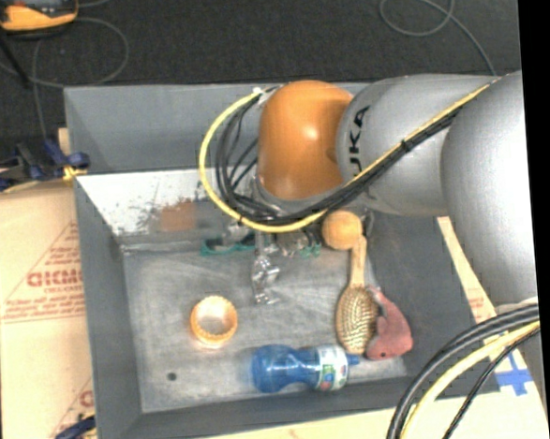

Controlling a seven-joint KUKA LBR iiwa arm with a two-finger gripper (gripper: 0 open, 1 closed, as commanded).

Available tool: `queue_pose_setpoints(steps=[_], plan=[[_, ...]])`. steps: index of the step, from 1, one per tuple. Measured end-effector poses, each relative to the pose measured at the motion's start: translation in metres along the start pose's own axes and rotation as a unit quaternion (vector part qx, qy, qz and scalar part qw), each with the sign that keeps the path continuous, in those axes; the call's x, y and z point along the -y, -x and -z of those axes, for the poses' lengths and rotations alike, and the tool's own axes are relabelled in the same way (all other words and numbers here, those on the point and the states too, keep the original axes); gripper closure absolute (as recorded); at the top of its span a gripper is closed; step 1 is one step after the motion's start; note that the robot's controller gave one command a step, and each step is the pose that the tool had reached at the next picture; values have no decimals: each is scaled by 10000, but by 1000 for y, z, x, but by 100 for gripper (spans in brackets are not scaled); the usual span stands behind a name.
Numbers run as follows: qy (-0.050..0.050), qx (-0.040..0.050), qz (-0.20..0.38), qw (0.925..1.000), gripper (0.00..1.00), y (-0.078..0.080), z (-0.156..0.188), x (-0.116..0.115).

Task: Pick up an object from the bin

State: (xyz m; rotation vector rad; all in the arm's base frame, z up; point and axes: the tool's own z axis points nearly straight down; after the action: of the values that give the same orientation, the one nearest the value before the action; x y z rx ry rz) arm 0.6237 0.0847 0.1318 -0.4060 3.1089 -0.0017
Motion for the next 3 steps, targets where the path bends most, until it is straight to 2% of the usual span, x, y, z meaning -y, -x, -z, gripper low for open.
queue_pose_setpoints(steps=[1, 2, 3], plan=[[24, 9, -401, 9992, 0, 13, -8, -9], [1, -13, 250, 9997, 0, 6, -12, -72], [9, -15, 447, 9990, 0, 4, -12, -94]])
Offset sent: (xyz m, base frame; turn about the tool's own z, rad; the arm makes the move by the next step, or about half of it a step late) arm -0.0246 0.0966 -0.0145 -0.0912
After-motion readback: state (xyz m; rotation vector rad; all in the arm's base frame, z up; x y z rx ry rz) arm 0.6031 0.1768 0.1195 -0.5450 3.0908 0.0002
